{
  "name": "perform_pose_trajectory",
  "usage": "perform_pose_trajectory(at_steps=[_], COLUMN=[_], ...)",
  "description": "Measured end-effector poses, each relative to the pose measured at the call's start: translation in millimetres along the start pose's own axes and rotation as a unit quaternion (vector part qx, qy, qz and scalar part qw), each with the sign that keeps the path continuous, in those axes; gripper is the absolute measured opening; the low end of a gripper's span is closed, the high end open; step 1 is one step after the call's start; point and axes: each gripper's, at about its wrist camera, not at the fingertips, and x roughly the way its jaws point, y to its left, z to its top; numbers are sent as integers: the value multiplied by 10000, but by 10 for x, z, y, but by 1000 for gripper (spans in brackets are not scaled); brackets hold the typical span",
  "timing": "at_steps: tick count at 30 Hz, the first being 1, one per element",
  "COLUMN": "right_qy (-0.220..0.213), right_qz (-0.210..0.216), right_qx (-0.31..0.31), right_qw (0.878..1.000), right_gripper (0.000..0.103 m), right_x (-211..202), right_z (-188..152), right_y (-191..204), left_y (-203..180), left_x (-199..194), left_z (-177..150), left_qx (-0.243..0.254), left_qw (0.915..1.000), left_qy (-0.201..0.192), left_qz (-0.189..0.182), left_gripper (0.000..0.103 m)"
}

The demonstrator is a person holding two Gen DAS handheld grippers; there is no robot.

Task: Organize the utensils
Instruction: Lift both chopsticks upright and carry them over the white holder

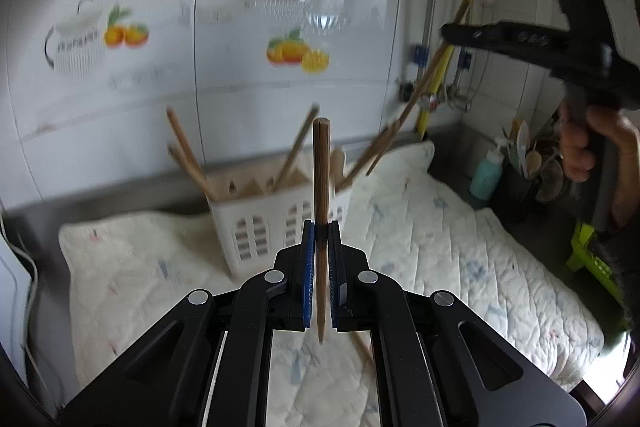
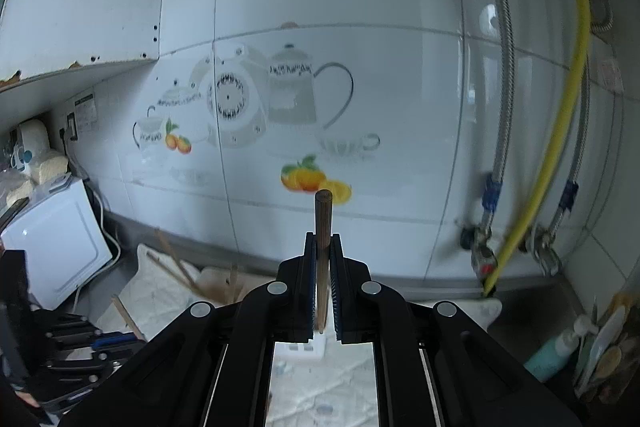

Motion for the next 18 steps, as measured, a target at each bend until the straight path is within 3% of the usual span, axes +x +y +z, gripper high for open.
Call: perform_pose_trajectory(at_steps=[8,18], right_qy=[181,671], right_qz=[82,101], right_qx=[-27,-39], right_qw=[9998,9977], right_gripper=[6,6], right_x=[401,805], right_z=[25,-281], right_y=[67,16], left_y=[24,112], left_x=[-281,-153], left_z=[595,1045], left_qx=[226,336], left_qw=[9973,9904], left_qy=[-676,-1124], left_qz=[196,734], left_gripper=[5,5])
